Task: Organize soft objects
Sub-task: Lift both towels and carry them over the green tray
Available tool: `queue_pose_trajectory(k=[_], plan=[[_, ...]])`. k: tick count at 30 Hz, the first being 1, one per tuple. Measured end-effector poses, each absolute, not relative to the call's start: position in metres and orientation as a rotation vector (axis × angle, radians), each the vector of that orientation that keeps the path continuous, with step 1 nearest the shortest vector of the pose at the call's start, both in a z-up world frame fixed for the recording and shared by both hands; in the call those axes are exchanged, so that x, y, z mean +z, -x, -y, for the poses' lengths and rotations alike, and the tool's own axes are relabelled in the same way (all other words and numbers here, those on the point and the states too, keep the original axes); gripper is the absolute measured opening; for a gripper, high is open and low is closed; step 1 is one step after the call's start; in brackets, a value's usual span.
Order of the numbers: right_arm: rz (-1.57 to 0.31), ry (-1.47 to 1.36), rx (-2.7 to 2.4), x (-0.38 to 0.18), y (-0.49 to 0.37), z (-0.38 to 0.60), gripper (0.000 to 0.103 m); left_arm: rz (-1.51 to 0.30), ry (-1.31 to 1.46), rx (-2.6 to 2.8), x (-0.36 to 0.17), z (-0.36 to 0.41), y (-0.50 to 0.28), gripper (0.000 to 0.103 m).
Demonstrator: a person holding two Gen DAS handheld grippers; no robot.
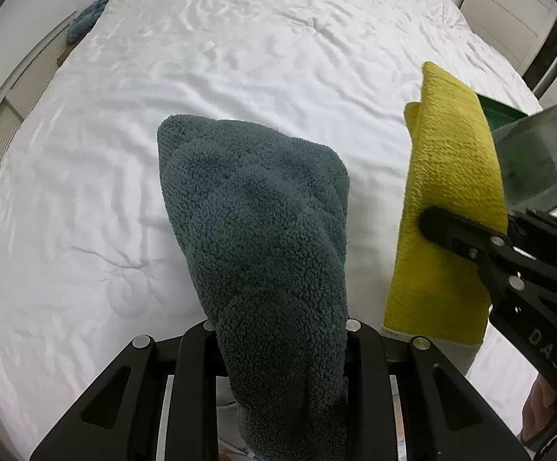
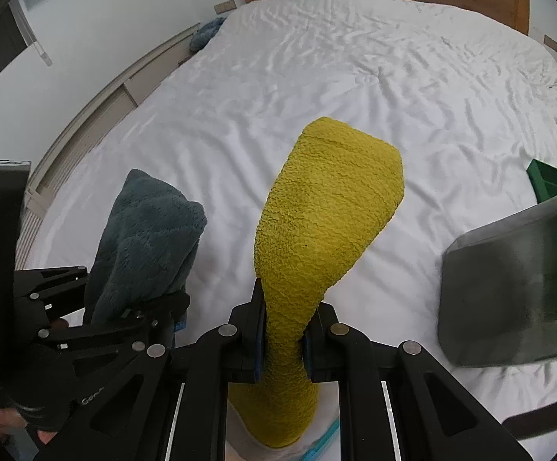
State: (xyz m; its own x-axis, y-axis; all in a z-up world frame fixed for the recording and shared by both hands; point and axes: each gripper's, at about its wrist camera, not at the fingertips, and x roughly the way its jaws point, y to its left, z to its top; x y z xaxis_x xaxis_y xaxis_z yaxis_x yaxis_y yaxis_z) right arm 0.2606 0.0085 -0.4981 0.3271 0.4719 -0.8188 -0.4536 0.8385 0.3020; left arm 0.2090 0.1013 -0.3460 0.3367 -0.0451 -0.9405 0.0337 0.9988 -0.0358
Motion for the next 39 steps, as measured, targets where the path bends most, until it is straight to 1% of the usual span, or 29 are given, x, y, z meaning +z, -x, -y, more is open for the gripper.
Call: queue_pose_trajectory(k=[5,8,16,23,39], plan=[[-1.049,-0.059,0.579,-0.472,-0.253,0.022,0.014,-1.191,0.034,-0.04,-0.337,-0.099,-0.21,0.022],[-1.051,-0.06,0.58,-0.46,-0.243,0.033,0.014,-1.178,0.019,-0.047,-0.323,-0.083,-0.213,0.022],[-1.099,-0.036,0.637,-0.42,-0.208,0.049,0.014,-1.186,-0.047,-0.09,-0.309,-0.063,-0.192,0.022],[-1.178,0.0,0.68,-0.406,-0.168,0.06,0.014,-1.204,-0.086,-0.138,-0.301,-0.045,-0.167,0.022],[-1.313,0.077,0.689,-0.375,-0.082,0.107,0.014,-1.336,-0.139,-0.223,-0.317,-0.011,-0.093,0.022]])
